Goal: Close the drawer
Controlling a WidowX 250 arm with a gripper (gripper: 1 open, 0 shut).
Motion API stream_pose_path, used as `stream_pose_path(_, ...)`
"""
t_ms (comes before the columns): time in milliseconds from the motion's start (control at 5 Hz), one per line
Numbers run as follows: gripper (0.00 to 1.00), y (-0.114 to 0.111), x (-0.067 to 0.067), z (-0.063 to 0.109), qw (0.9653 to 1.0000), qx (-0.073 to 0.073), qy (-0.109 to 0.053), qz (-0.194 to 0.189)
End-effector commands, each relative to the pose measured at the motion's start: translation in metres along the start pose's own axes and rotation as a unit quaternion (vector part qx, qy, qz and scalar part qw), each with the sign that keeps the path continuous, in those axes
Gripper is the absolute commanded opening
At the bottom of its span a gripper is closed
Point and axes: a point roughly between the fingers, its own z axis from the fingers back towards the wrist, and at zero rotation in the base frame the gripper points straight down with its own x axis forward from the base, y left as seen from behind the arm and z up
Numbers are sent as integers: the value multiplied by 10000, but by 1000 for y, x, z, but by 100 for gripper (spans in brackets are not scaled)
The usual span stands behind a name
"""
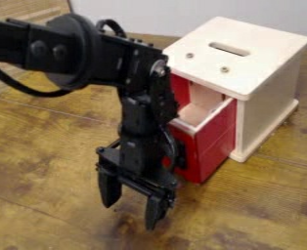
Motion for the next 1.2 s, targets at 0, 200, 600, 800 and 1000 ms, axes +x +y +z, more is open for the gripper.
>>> stream_pose_path(0,100,-8,22,30,9977,-16,-648,-178)
stream_pose_path(200,100,-8,30,29,9973,0,-704,-183)
stream_pose_path(600,100,-9,42,29,9970,17,-758,-165)
stream_pose_path(800,100,-9,49,32,9968,36,-783,-152)
stream_pose_path(1000,100,-10,56,33,9966,55,-817,-138)
